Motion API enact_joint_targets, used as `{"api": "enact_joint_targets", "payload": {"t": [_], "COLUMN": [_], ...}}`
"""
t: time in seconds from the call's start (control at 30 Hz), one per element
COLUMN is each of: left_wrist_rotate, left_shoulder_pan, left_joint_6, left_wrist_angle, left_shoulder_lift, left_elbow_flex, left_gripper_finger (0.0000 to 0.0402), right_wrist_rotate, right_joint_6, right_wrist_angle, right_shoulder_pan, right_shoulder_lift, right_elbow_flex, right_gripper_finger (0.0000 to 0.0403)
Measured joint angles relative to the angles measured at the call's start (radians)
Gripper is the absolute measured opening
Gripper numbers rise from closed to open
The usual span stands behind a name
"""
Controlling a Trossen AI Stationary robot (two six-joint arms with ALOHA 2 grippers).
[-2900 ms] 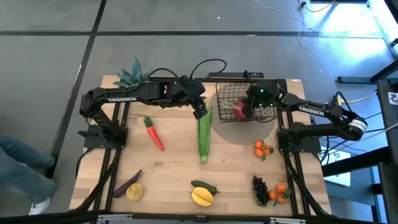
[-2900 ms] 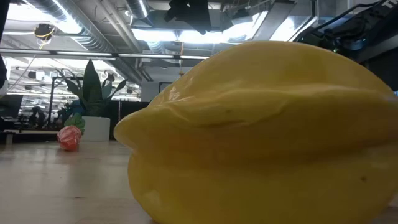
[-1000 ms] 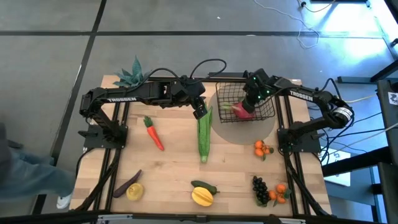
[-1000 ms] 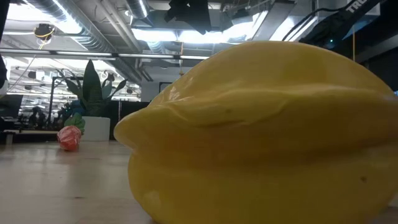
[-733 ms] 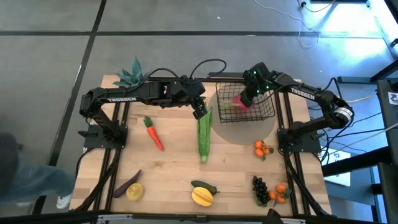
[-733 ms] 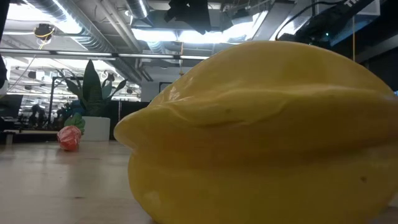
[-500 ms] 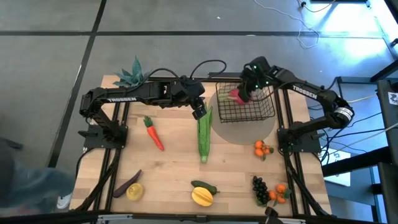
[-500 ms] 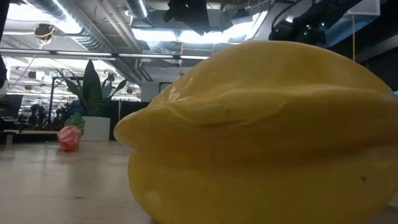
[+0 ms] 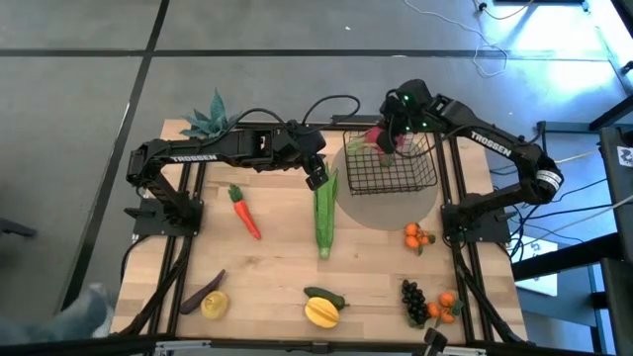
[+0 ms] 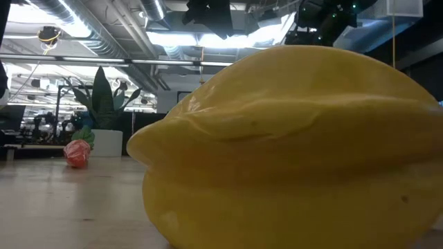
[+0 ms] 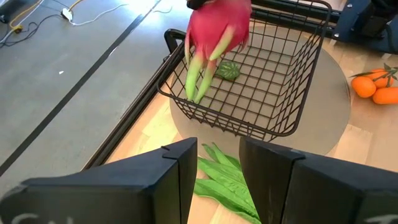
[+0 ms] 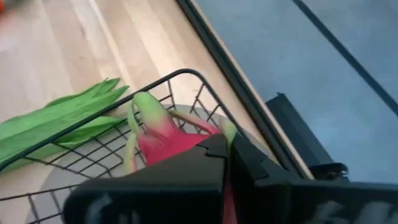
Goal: Build produce basket
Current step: Put the dragon fruit into the black wire basket
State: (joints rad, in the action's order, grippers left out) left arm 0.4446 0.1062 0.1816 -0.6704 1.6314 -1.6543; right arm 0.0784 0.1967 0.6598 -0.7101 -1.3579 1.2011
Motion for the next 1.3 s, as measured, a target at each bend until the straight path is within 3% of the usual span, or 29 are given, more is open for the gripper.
{"api": "enact_joint_targets", "payload": {"t": [0.5,0.97,1.3], "left_wrist_rotate": [0.000,0.000,0.000], "left_shoulder_pan": [0.000,0.005,0.017], "left_joint_6": [0.000,0.000,0.000], "left_wrist_angle": [-0.001,-0.002,-0.002], "left_shoulder_lift": [0.000,0.000,0.000], "left_elbow_flex": [0.000,0.000,0.000], "left_gripper_finger": [0.0109,0.0109,0.0109], "right_wrist_rotate": [-0.111,-0.024,-0.003], "right_joint_6": [-0.169,-0.372,-0.409], "right_wrist_angle": [-0.113,-0.520,-0.754], "right_shoulder_pan": [0.015,0.034,0.034], "right_shoulder_lift": [0.050,0.050,0.050], "right_elbow_flex": [-0.005,-0.303,-0.491], "right_gripper_finger": [0.0000,0.0000,0.0000]}}
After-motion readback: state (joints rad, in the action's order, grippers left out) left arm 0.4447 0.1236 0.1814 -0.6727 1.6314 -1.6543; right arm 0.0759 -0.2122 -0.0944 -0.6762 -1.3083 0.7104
